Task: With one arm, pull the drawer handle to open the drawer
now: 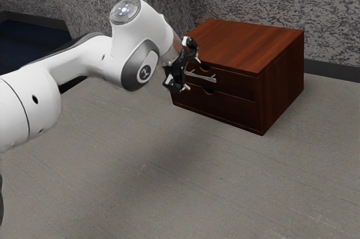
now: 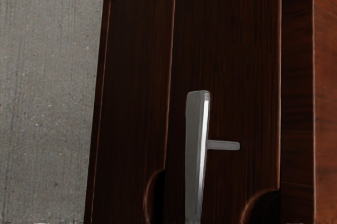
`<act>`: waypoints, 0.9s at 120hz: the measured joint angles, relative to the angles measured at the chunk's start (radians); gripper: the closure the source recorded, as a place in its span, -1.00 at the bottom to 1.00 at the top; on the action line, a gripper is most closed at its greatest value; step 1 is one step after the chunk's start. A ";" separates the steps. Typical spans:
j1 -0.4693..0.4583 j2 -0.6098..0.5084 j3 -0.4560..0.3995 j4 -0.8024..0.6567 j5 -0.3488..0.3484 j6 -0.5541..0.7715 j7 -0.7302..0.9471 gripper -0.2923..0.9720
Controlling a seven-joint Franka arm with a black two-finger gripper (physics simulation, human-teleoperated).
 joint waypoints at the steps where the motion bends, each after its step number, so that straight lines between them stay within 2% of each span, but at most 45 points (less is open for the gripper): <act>1: 0.000 0.000 0.000 0.003 -0.002 -0.003 0.000 -0.35; 33: 0.011 0.016 -0.002 0.042 -0.057 -0.080 0.002 -0.34; 67: 0.010 0.043 -0.001 0.040 -0.063 -0.053 0.009 -0.31; 108: 0.011 0.042 -0.001 0.022 -0.067 -0.046 0.012 -0.14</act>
